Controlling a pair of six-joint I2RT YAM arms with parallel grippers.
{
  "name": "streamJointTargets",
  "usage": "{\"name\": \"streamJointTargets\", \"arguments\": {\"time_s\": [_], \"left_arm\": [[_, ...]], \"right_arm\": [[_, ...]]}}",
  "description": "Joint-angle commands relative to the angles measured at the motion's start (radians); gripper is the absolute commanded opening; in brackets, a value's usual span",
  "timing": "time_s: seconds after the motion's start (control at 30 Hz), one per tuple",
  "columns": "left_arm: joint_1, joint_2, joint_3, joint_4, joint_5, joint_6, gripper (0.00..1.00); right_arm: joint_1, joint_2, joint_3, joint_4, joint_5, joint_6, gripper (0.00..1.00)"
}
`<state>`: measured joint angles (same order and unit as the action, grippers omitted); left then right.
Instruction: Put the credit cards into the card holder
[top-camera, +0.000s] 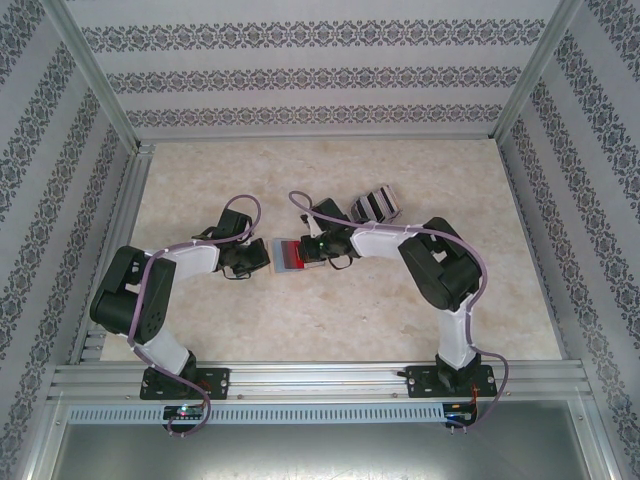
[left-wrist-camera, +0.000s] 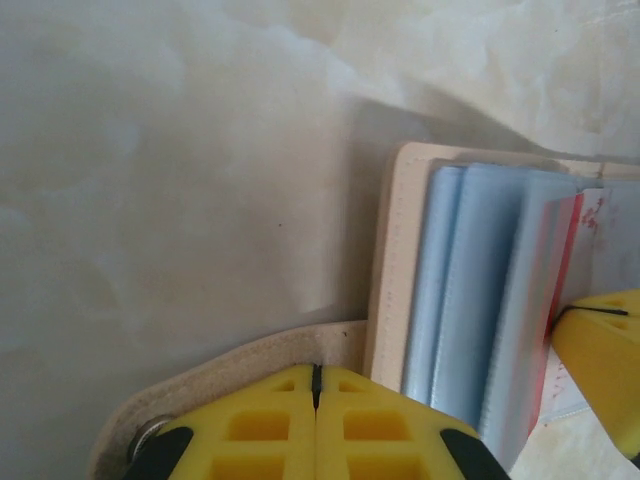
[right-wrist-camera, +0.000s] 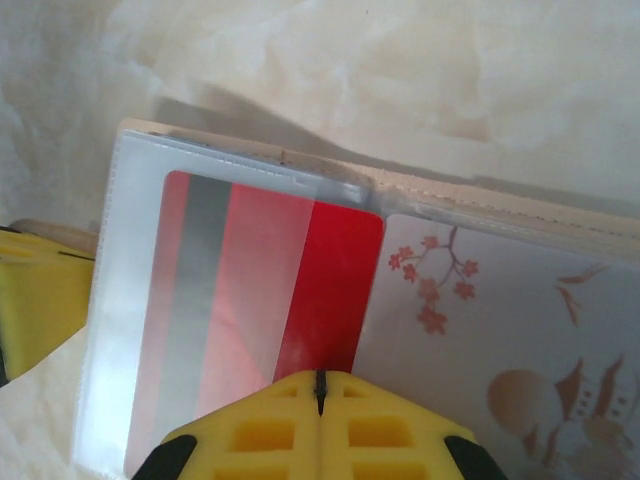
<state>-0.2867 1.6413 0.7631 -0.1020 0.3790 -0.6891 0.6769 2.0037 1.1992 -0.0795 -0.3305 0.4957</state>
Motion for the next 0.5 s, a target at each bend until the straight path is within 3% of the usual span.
{"name": "streamJointTargets", "arguments": {"time_s": [0.0, 0.47], "left_arm": [[-0.001, 0.038, -0.027, 0.002, 0.008, -0.009, 0.04], [-0.001, 0.048, -0.029, 0.026, 0.029, -0.021, 0.02]], "right_arm": [[0.019, 0.038, 0.047, -0.041, -0.001, -0.024, 0.06], [0.039, 0.047, 0.087, -0.045, -0.051, -0.019, 0.08]]}}
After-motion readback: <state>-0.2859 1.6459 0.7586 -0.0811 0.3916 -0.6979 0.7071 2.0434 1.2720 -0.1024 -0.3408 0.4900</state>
